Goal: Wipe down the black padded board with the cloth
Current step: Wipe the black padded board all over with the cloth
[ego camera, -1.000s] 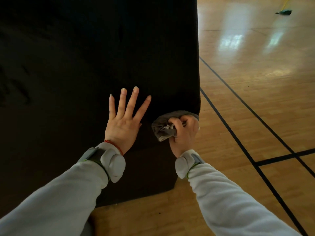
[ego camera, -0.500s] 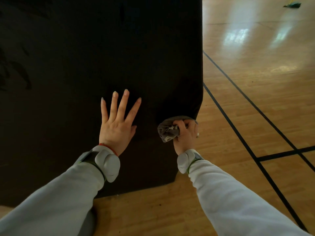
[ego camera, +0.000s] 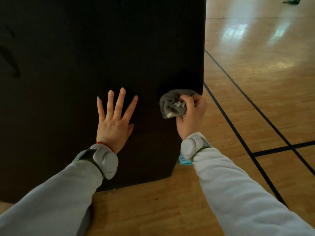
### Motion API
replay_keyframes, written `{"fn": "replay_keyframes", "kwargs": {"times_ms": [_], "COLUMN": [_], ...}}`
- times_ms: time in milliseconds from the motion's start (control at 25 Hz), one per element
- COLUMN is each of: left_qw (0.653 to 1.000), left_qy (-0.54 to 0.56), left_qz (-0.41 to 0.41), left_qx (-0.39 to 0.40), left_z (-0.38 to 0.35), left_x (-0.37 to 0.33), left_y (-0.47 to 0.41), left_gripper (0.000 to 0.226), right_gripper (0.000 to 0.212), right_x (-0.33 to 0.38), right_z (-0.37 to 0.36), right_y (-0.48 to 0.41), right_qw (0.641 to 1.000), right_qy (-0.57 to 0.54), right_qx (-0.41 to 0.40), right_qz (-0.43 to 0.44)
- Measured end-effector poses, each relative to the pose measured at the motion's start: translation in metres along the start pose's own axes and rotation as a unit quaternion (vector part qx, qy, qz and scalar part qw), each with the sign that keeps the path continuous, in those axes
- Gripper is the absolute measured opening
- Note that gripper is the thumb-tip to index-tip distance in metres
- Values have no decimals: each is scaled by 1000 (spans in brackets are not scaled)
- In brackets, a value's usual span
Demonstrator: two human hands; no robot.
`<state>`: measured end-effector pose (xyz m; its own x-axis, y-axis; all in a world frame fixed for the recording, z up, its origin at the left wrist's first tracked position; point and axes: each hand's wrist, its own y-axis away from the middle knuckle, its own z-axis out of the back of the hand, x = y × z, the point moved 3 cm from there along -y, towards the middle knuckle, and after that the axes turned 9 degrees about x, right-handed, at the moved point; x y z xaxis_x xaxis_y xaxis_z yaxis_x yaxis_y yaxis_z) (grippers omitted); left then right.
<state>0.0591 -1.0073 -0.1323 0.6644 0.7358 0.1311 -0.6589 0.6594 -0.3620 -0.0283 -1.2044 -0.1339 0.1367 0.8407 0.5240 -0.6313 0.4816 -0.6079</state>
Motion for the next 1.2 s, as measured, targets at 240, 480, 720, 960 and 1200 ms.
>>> {"fn": "replay_keyframes", "kwargs": {"times_ms": [240,480,720,960,1200], "left_qw": [1000,1000,1000,1000,999], "left_qy": [12,5,5,11,11], "left_qz": [-6,-10,-14,-20,-30], "left_qx": [-22,-21,-5,-11,-13], "left_z": [-2,-2,0,-2,19], "left_x": [1,-1,-1,0,2], "left_y": [-2,-1,3,1,7], "left_gripper": [105,101,105,101,96], "right_gripper": [30,34,30,31,28], "right_x": [-22,-36,-23,-27,-35], "right_z": [-34,-50,-23,-49,-33], "right_y": [37,55,51,58,44], "right_qw": [997,968,980,973,927], "right_qy": [36,89,23,63,99], "right_qx": [67,216,141,202,331], "right_qz": [-26,-90,-137,-91,-148]}}
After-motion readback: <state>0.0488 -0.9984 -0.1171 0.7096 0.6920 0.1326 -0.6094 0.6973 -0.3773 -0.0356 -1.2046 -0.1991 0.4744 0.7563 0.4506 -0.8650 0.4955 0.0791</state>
